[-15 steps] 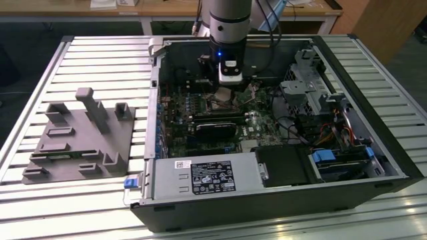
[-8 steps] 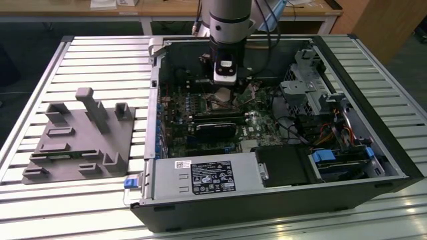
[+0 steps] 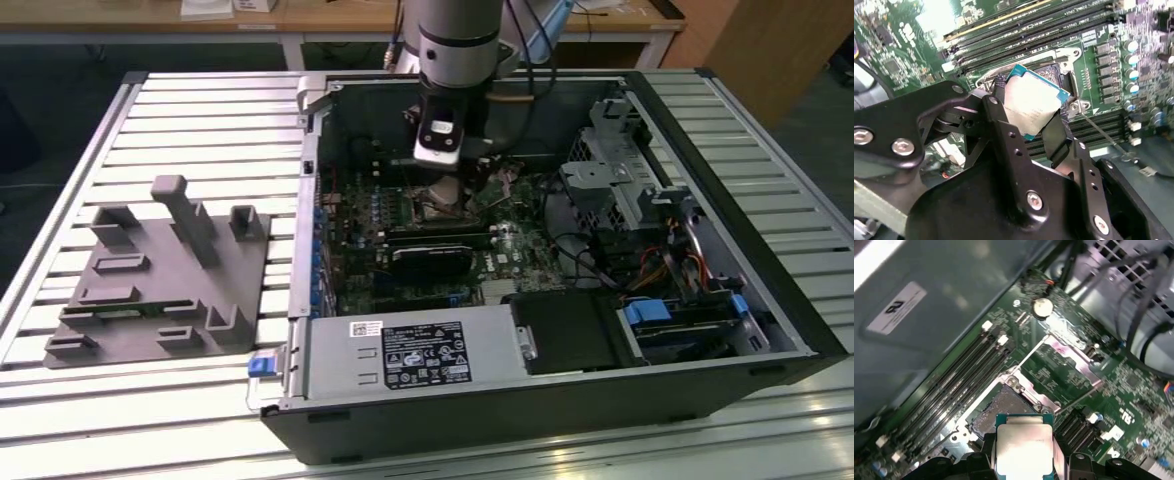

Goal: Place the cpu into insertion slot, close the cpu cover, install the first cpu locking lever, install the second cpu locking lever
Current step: 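Place the cpu into insertion slot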

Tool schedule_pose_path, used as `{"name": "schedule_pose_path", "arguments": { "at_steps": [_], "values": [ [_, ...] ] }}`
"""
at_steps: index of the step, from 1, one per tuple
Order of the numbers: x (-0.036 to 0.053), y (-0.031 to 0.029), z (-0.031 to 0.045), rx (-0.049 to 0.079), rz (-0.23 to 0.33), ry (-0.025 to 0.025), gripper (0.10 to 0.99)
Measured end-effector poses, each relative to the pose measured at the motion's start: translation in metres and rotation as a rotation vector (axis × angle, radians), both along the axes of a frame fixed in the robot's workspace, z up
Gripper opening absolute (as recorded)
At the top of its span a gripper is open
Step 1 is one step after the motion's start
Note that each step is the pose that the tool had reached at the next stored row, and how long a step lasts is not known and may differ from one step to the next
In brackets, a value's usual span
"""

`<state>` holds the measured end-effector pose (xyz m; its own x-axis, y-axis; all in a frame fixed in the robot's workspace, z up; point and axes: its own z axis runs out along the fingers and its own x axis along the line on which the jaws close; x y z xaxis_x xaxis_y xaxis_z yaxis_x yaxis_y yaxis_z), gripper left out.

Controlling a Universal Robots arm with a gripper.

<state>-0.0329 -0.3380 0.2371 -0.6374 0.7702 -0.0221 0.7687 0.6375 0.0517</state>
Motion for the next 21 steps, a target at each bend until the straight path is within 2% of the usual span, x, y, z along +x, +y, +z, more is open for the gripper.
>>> {"name": "schedule_pose_path", "arguments": {
  "at_steps": [21],
  "values": [
    [0.0,0.0001,-0.0048,0.0,-0.378,0.0,0.537]
  ]
}}
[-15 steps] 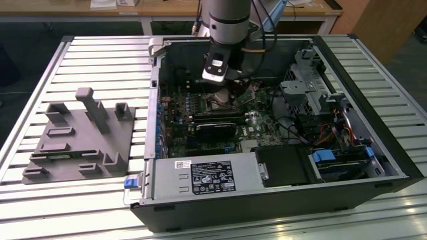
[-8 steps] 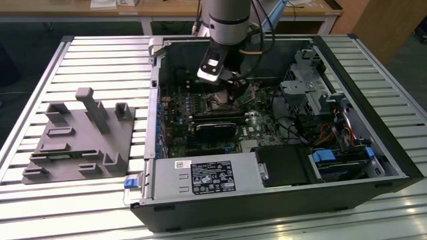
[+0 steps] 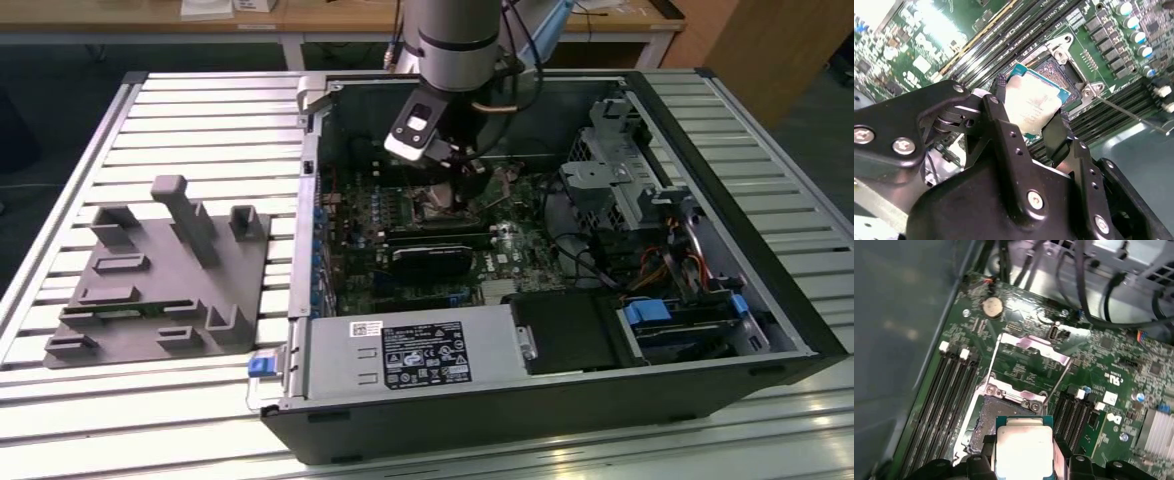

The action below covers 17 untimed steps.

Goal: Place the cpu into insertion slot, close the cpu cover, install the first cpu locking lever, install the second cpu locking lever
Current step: 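Place the cpu into insertion slot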

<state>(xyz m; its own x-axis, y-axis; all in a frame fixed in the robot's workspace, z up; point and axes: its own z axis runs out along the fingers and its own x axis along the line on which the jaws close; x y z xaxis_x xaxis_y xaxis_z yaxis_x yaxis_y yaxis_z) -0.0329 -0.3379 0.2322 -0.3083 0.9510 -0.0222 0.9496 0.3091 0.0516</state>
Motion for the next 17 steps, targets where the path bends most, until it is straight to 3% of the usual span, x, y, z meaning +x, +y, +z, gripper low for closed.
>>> {"name": "schedule_pose_path", "arguments": {
  "at_steps": [11,17],
  "values": [
    [0.0002,0.0077,-0.0033,0.0,-0.077,-0.0001,0.537],
    [0.0006,0.0087,-0.0053,0.0,-0.145,-0.0001,0.537]
  ]
}}
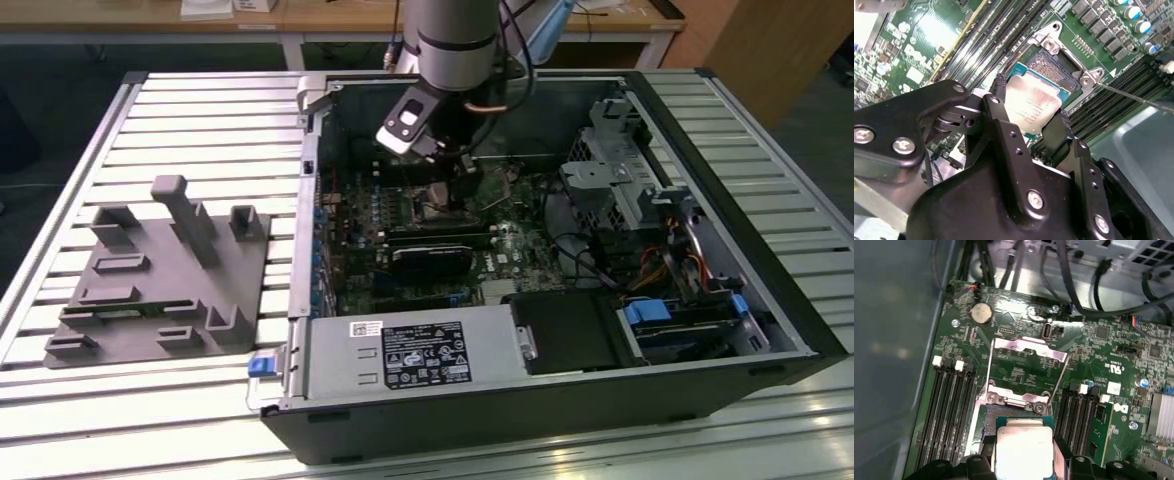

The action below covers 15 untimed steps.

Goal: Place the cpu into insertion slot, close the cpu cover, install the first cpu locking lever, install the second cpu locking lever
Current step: 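Place the cpu into insertion slot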

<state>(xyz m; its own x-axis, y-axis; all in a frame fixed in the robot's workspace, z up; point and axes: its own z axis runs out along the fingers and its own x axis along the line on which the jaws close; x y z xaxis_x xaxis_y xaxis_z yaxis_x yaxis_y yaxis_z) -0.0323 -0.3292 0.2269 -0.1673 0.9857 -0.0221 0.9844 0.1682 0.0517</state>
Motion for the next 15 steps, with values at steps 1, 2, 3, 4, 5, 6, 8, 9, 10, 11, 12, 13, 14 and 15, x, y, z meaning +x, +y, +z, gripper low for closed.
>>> {"name": "schedule_pose_path", "arguments": {
  "at_steps": [1,2,3,4,5,6,8,9,10,11,12,13,14,15],
  "values": [
    [0.0,0.0,-0.0005,0.0,-0.017,0.0001,0.537],
    [0.0,0.0,-0.001,0.0,-0.036,0.0,0.537],
    [0.0,0.0,-0.0015,0.0,-0.054,0.0001,0.537],
    [0.0,0.0,-0.002,0.0,-0.071,0.0,0.537],
    [0.0,0.0,-0.0024,0.0,-0.088,0.0,0.537],
    [0.0,0.0001,-0.0028,0.0,-0.103,0.0,0.537],
    [-0.0001,0.0004,-0.0033,0.0,-0.128,0.0001,0.537],
    [-0.0001,0.001,-0.0036,0.0,-0.136,0.0,0.537],
    [0.0,0.0018,-0.004,0.0,-0.142,0.0001,0.537],
    [0.0,0.0028,-0.0043,0.0,-0.146,0.0,0.537],
    [0.0,0.004,-0.0045,0.0,-0.15,0.0001,0.537],
    [0.0,0.0046,-0.0048,0.0,-0.151,0.0,0.537],
    [0.0,0.0048,-0.0051,0.0,-0.152,-0.0006,0.537],
    [-0.0001,0.005,-0.0056,0.0,-0.152,-0.0037,0.537]
  ]
}}
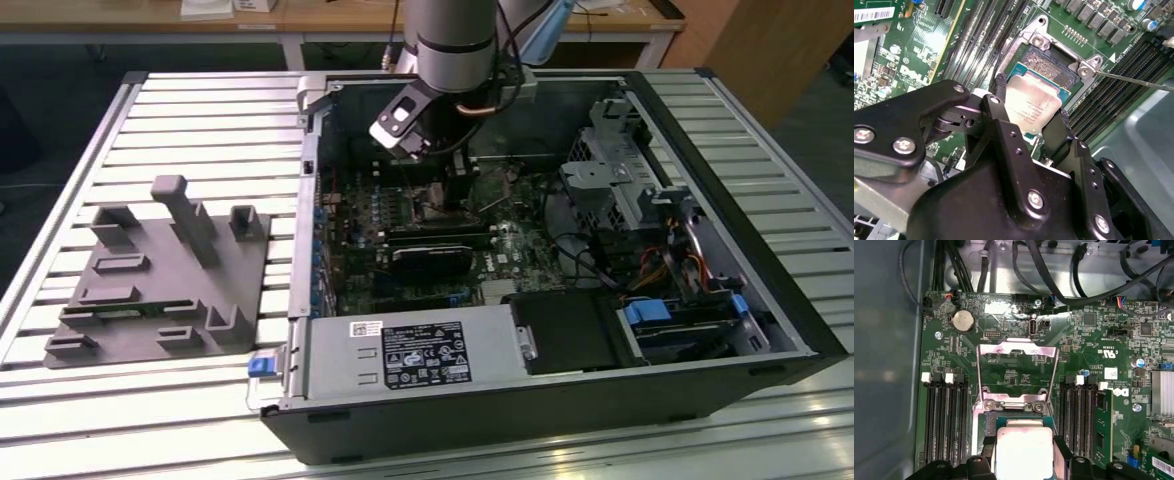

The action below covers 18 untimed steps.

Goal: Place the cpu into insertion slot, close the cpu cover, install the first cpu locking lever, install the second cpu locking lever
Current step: 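Place the cpu into insertion slot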

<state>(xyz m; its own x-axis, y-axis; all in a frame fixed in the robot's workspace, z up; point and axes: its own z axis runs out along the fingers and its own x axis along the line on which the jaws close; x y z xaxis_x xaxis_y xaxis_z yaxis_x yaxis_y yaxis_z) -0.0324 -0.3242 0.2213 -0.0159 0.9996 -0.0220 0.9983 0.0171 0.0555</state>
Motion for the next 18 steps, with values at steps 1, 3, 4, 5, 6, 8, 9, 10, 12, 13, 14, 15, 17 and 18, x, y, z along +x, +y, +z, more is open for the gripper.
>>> {"name": "schedule_pose_path", "arguments": {
  "at_steps": [1,3,4,5,6,8,9,10,12,13,14,15,17,18],
  "values": [
    [-0.0003,0.0,-0.0005,0.0,0.0,-0.0061,0.537],
    [-0.001,0.0001,-0.002,0.0,-0.003,-0.0184,0.537],
    [-0.0014,0.0001,-0.0028,0.0,-0.005,-0.0226,0.537],
    [-0.0018,0.0001,-0.0034,0.0,-0.007,-0.0248,0.537],
    [-0.0022,0.0001,-0.0041,0.0,-0.009,-0.0257,0.537],
    [-0.0026,0.0003,-0.0057,0.0,-0.012,-0.0258,0.537],
    [-0.0028,0.0007,-0.0065,0.0,-0.013,-0.0258,0.537],
    [-0.0029,0.0012,-0.0071,-0.001,-0.014,-0.0258,0.537],
    [-0.0035,0.0031,-0.0082,0.0,-0.016,-0.0259,0.537],
    [-0.0037,0.0039,-0.0087,0.0,-0.017,-0.0259,0.537],
    [-0.004,0.0044,-0.0093,0.0,-0.018,-0.026,0.537],
    [-0.0044,0.0047,-0.0101,0.0,-0.02,-0.0259,0.537],
    [-0.0054,0.005,-0.0117,-0.001,-0.022,-0.0258,0.537],
    [-0.0059,0.0052,-0.0126,-0.001,-0.024,-0.0259,0.537]
  ]
}}
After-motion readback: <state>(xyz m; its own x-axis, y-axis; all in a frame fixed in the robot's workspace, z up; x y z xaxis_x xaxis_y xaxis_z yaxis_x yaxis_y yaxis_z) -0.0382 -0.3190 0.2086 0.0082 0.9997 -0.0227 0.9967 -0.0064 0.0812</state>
